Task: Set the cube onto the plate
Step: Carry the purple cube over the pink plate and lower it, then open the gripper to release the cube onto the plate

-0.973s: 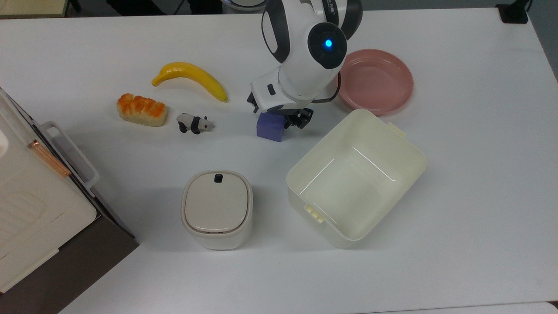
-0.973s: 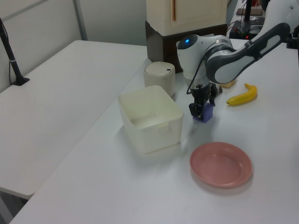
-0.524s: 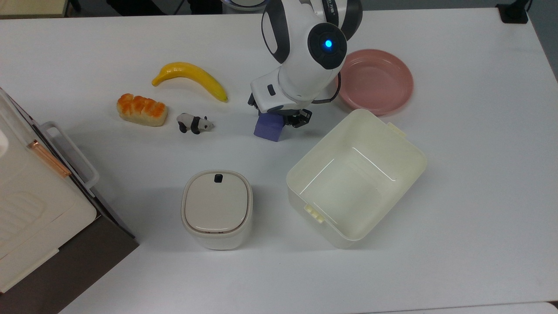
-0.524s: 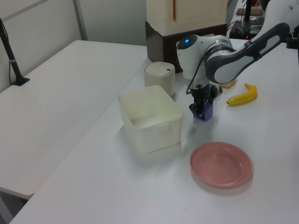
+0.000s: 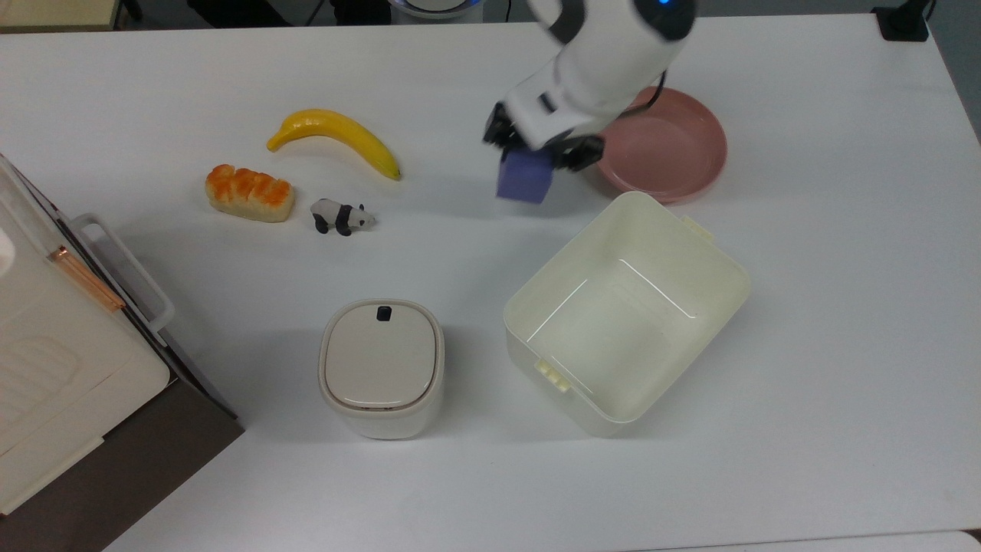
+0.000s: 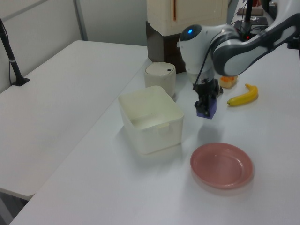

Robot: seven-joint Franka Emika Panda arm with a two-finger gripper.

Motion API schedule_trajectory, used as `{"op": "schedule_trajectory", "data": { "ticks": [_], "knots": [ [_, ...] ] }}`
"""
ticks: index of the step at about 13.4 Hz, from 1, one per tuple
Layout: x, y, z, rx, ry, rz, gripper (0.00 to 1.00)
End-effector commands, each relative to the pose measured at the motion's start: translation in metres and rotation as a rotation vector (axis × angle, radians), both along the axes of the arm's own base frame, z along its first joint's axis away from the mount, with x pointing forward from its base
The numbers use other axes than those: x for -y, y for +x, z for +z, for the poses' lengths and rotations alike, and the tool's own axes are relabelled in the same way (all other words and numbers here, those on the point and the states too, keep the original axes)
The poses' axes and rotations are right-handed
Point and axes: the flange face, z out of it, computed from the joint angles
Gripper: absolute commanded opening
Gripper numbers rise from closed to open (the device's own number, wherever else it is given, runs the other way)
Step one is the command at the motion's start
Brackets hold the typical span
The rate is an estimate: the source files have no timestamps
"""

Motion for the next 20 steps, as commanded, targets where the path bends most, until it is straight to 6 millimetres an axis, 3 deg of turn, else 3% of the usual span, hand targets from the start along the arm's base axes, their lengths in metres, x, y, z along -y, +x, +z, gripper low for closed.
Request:
{"op": "schedule_trajectory", "data": {
  "ticks": [1, 5, 8, 11, 12, 13, 14, 20],
  "knots": [
    [-0.048, -0.039, 0.023, -0.033, -0.014, 0.102, 0.0],
    [-0.111, -0.071, 0.019, 0.01, -0.025, 0.065, 0.0],
    [-0.147, -0.087, 0.002, 0.021, -0.031, 0.036, 0.0],
    [-0.165, -0.096, -0.017, 0.003, -0.04, 0.025, 0.0],
    [-0.169, -0.1, -0.018, 0.004, -0.044, 0.026, 0.16],
    [-0.17, -0.101, -0.019, 0.003, -0.044, 0.027, 0.69],
    [-0.171, -0.102, -0.019, 0.004, -0.05, 0.032, 1.0],
    [-0.175, -0.105, -0.018, 0.024, -0.066, 0.035, 1.0]
  ]
}}
